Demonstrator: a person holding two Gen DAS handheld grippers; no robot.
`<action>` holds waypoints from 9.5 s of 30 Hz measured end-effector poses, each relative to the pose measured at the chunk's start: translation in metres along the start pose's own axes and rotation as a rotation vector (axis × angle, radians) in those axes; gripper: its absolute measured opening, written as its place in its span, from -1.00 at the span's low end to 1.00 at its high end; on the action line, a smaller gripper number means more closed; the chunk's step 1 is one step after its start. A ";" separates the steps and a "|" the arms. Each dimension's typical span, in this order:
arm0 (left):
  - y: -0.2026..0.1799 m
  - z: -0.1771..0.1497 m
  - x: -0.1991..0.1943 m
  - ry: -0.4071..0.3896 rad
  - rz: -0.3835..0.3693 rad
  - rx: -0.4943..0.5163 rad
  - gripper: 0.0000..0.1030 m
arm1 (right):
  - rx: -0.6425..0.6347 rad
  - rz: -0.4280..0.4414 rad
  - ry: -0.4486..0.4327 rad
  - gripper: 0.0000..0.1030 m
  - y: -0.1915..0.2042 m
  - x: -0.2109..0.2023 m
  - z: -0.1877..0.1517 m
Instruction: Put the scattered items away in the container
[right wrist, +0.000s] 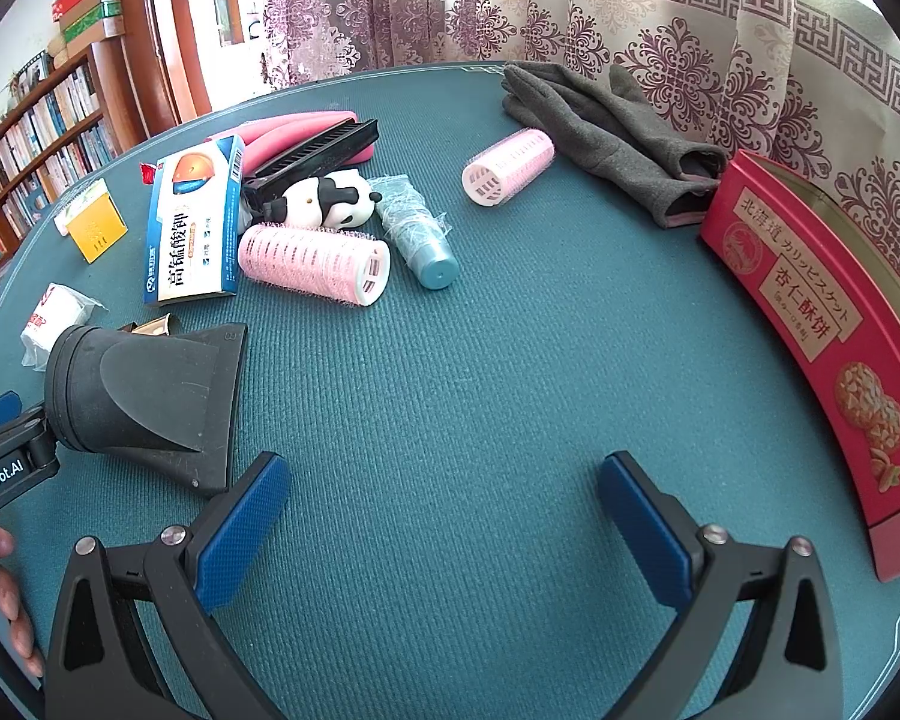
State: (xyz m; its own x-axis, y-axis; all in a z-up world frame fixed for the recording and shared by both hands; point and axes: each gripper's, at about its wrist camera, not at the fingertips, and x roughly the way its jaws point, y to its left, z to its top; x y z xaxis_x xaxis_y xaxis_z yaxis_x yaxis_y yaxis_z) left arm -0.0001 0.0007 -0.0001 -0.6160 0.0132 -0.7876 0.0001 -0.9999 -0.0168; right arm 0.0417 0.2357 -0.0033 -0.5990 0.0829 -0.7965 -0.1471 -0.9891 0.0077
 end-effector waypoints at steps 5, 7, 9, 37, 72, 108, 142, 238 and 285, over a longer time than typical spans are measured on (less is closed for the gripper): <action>-0.001 0.000 0.000 0.000 0.001 0.001 0.99 | -0.031 0.037 -0.003 1.00 -0.003 -0.001 0.000; -0.001 0.000 0.000 0.000 0.001 0.001 0.99 | -0.046 0.044 -0.002 1.00 -0.003 -0.001 -0.001; 0.000 0.000 0.003 0.001 0.005 0.003 1.00 | -0.069 0.052 0.004 1.00 -0.003 -0.001 -0.001; -0.067 -0.002 -0.002 0.016 -0.122 0.172 1.00 | -0.126 0.161 -0.002 1.00 -0.018 -0.009 -0.009; -0.056 0.005 -0.008 -0.041 -0.058 -0.048 0.22 | -0.148 0.198 -0.009 1.00 -0.024 -0.014 -0.011; -0.065 0.002 -0.023 -0.109 -0.059 0.010 0.22 | -0.243 0.368 -0.135 0.02 -0.022 -0.034 0.017; -0.217 0.014 -0.074 -0.109 -0.271 0.245 0.22 | 0.194 -0.048 -0.240 0.02 -0.260 -0.073 0.010; 0.003 0.052 0.023 -0.033 0.047 -0.056 0.12 | -0.090 0.193 -0.131 0.60 -0.065 -0.036 0.021; 0.000 0.043 0.015 -0.059 -0.024 -0.070 -0.06 | -0.195 0.235 -0.076 0.49 0.041 0.034 0.070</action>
State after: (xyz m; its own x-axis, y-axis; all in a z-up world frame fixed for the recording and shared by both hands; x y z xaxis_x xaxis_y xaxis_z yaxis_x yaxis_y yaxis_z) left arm -0.0429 0.0001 0.0148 -0.6622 0.0347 -0.7486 0.0386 -0.9960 -0.0803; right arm -0.0399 0.2063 0.0121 -0.6572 -0.1487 -0.7389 0.1514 -0.9864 0.0639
